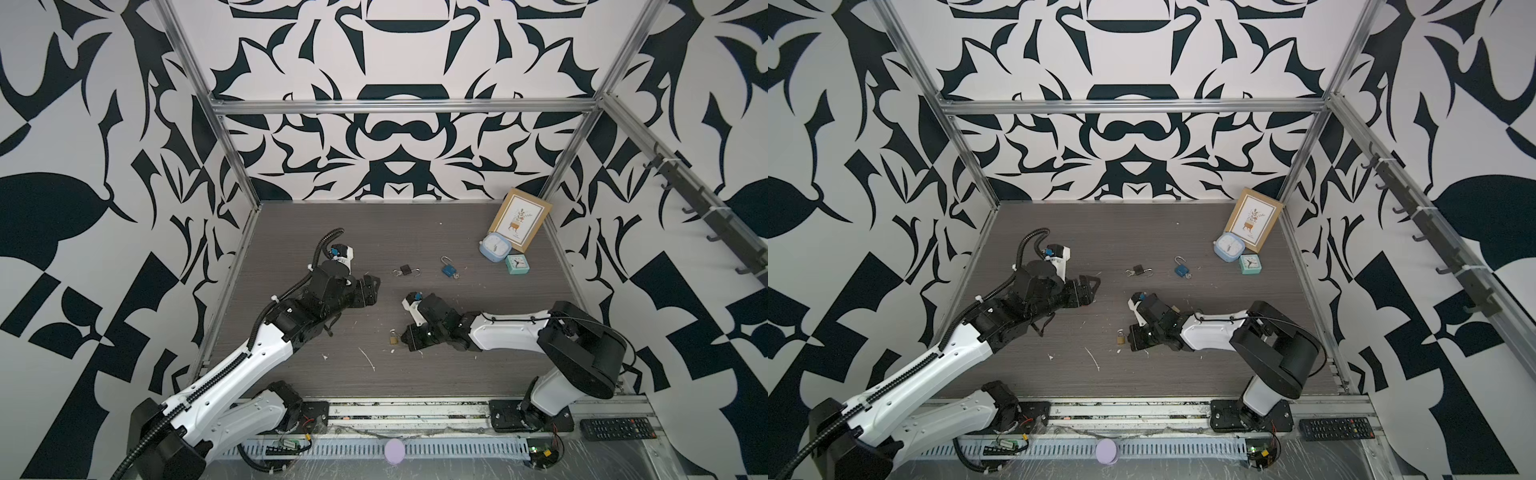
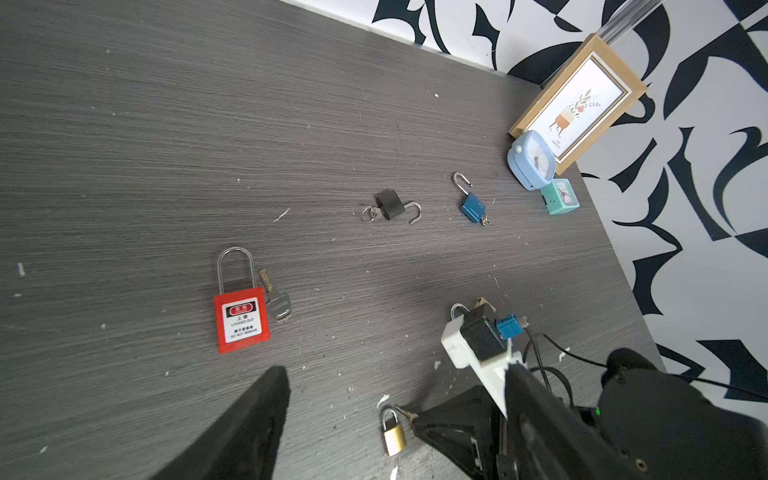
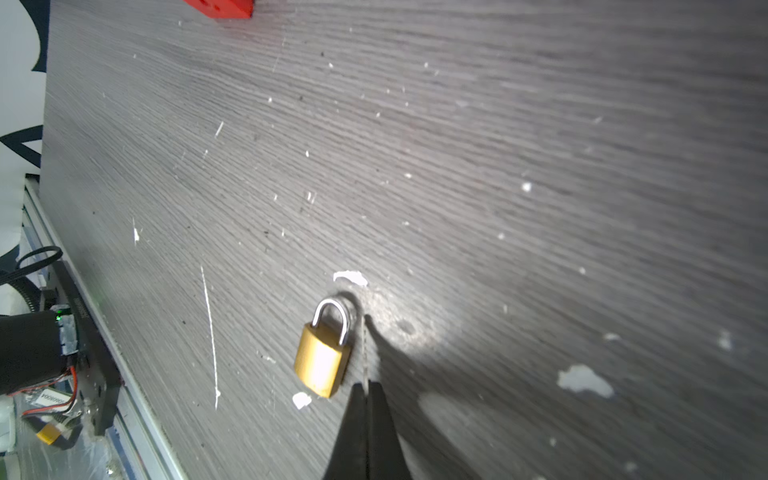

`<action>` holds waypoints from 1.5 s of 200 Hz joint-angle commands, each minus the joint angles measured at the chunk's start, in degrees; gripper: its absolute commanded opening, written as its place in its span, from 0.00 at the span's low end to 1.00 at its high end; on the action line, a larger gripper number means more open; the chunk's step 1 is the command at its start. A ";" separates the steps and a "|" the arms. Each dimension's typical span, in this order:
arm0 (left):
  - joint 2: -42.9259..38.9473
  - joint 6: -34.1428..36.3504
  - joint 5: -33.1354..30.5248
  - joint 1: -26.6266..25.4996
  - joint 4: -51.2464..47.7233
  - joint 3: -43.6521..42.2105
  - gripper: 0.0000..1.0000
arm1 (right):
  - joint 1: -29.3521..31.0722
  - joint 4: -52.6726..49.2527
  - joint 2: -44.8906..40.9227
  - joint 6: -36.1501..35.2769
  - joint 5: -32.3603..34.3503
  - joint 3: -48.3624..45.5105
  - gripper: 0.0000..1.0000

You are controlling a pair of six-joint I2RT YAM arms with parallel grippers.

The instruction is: Lock with the key

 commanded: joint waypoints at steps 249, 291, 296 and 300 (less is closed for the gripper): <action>-8.57 -13.89 -4.64 0.72 -11.12 -0.23 0.99 | -1.74 -30.10 -37.58 -15.00 35.22 9.24 0.89; -3.72 -13.16 3.61 0.51 -20.62 6.14 0.99 | -12.07 -37.72 -35.67 -12.61 24.57 6.72 0.93; -2.39 -12.94 4.42 0.35 -22.37 7.20 0.99 | -13.56 -38.06 -34.77 -12.50 22.66 6.45 0.93; -1.37 -12.73 4.88 0.05 -23.64 8.00 0.99 | -14.59 -38.17 -34.09 -12.55 21.26 6.21 0.93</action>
